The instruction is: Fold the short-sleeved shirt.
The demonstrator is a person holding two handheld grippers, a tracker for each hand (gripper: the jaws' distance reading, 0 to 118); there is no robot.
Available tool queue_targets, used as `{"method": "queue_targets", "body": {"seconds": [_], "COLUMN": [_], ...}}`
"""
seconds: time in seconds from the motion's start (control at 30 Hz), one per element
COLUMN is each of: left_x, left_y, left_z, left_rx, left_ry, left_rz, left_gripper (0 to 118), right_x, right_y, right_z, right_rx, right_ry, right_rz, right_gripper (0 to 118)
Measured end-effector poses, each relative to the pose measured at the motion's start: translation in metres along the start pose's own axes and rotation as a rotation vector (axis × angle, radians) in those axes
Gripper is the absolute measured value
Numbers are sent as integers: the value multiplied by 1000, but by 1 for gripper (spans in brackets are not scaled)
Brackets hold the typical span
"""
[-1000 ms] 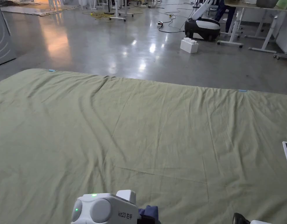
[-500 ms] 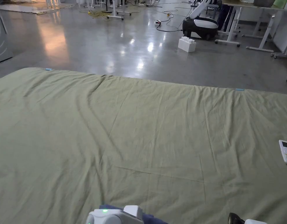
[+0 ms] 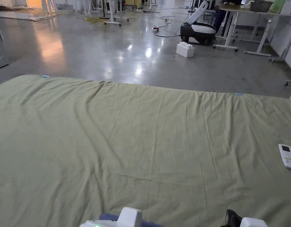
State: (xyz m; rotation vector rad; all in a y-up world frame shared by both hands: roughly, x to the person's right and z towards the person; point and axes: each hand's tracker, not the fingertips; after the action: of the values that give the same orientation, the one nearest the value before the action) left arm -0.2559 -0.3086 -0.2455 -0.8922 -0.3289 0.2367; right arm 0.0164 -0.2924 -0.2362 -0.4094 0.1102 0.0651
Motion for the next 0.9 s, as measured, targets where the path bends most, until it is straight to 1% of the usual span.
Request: {"method": "queue_targets", "body": {"seconds": [0.13, 0.23, 0.3, 0.4, 0.43, 0.53, 0.63, 0.67, 0.73, 0.77, 0.83, 0.9], "left_x": [-2, -6, -11, -20, -21, -24, -32, -35, -37, -38, -42, -45], "left_y": [17, 24, 28, 34, 34, 36, 39, 38, 36, 35, 38, 37], "left_z": [49, 79, 94, 112, 117, 128, 135, 136, 138, 139, 139, 142], "left_rx": [258, 436, 507, 605, 640, 721, 771, 797, 824, 841, 817, 831], "left_ry": [91, 210, 285, 359, 386, 461, 490, 522, 573, 594, 609, 614], "left_rz": [-105, -147, -184, -144, -173, -206, -153, -141, -138, -139, -136, -127], "left_gripper": [5, 5, 5, 5, 5, 5, 5, 5, 5, 5, 5, 5], "right_x": [-8, -15, -20, -27, -29, -34, -41, -42, -43, -43, -43, -43], "right_y": [18, 34, 45, 61, 66, 77, 84, 88, 89, 92, 96, 98], "right_z": [-2, -2, -2, -1, -1, -1, 0, 1, 1, 3, 7, 11], "right_rx": [61, 114, 169, 234, 239, 275, 327, 362, 350, 381, 400, 419], "right_ry": [2, -2, -10, -34, -42, -39, -62, -69, -77, -88, -102, -102], "right_rz": [9, 14, 17, 24, 19, -6, 26, 54, 23, 37, 37, 34], "right_gripper": [1, 1, 1, 1, 1, 1, 1, 1, 1, 1, 1, 1]}}
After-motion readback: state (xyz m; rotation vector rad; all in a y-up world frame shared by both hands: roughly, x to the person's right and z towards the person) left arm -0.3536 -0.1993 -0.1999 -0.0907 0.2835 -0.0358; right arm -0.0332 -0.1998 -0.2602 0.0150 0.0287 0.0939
